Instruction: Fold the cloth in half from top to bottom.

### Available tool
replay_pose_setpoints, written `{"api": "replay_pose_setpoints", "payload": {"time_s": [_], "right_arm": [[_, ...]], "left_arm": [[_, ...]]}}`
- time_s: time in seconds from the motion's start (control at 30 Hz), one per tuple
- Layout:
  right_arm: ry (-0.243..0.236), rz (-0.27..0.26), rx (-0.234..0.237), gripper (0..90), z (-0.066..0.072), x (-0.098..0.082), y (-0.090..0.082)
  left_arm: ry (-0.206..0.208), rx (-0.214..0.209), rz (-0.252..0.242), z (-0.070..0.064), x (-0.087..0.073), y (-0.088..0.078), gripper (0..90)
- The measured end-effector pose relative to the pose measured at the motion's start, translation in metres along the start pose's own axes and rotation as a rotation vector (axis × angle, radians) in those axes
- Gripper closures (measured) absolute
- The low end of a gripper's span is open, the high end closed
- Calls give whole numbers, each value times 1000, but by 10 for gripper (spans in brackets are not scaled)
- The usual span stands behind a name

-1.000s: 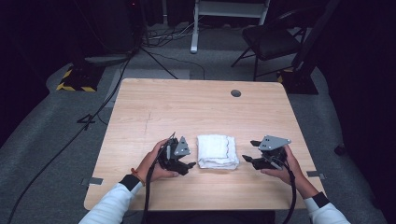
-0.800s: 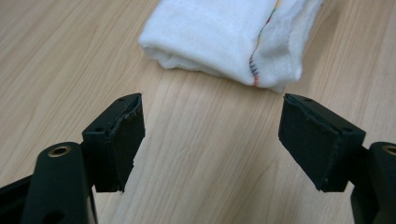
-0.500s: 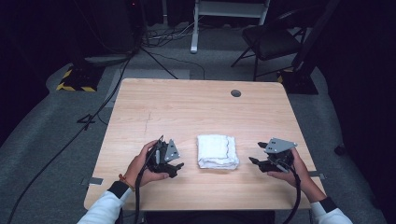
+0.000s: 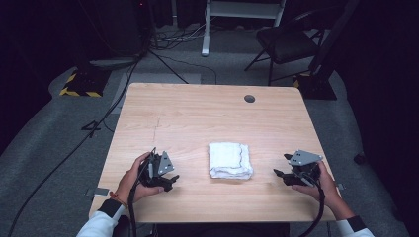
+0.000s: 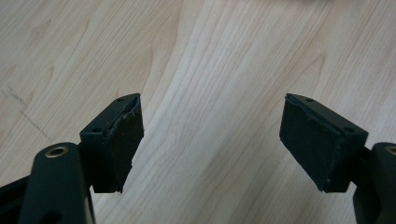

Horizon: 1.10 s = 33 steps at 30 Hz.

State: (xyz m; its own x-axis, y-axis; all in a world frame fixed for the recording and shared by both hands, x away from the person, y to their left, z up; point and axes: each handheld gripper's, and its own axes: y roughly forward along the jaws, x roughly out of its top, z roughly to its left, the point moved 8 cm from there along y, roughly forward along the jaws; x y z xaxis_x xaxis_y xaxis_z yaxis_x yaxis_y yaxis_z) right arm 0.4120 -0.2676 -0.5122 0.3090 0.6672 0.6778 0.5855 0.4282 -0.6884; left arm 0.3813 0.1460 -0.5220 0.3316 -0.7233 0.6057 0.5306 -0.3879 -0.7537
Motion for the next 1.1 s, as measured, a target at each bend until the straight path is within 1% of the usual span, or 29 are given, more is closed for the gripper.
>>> {"api": "replay_pose_setpoints", "payload": {"time_s": [0.07,0.13,0.2,0.33,0.43,0.5,0.63,0.73,0.8,0.83,0.87,0.9,0.93,0.97,1.0,1.07,1.1], "right_arm": [[3,6,-13,309,-2,-5,-1],[10,14,-30,306,-4,-10,-3],[18,23,-32,304,-7,-17,-5],[50,35,-41,296,-12,-32,-8],[88,38,-43,287,-14,-42,-10],[109,43,-42,277,-16,-50,-11],[149,32,-27,261,-17,-61,-14],[192,16,-19,256,-19,-70,-18],[222,3,-10,251,-20,-75,-19],[239,1,-8,249,-21,-79,-19],[256,-2,-10,245,-22,-82,-20],[262,-4,-10,245,-23,-84,-20],[271,-2,-14,245,-24,-87,-20],[278,-3,-17,239,-24,-89,-19],[297,-17,-13,239,-24,-91,-20],[318,-29,-7,238,-25,-94,-20],[327,-31,-5,233,-26,-94,-20]], "left_arm": [[-18,-11,3,1,-7,0,214],[-28,-12,4,2,-12,0,208],[-35,-12,4,3,-16,0,208],[-39,9,11,5,-25,0,209],[-49,10,16,6,-30,0,212],[-66,-4,10,6,-33,1,212],[-82,-31,9,6,-39,3,208],[-104,-56,0,7,-44,4,206],[-111,-69,0,8,-48,4,206],[-127,-80,-4,8,-50,5,206],[-131,-90,-9,9,-52,4,206],[-140,-99,-12,9,-54,4,205],[-157,-100,-18,11,-55,4,201],[-184,-108,-20,12,-57,4,196],[-206,-124,-23,12,-59,4,197],[-253,-147,-41,12,-62,4,196],[-250,-147,-58,12,-64,4,195]]}}
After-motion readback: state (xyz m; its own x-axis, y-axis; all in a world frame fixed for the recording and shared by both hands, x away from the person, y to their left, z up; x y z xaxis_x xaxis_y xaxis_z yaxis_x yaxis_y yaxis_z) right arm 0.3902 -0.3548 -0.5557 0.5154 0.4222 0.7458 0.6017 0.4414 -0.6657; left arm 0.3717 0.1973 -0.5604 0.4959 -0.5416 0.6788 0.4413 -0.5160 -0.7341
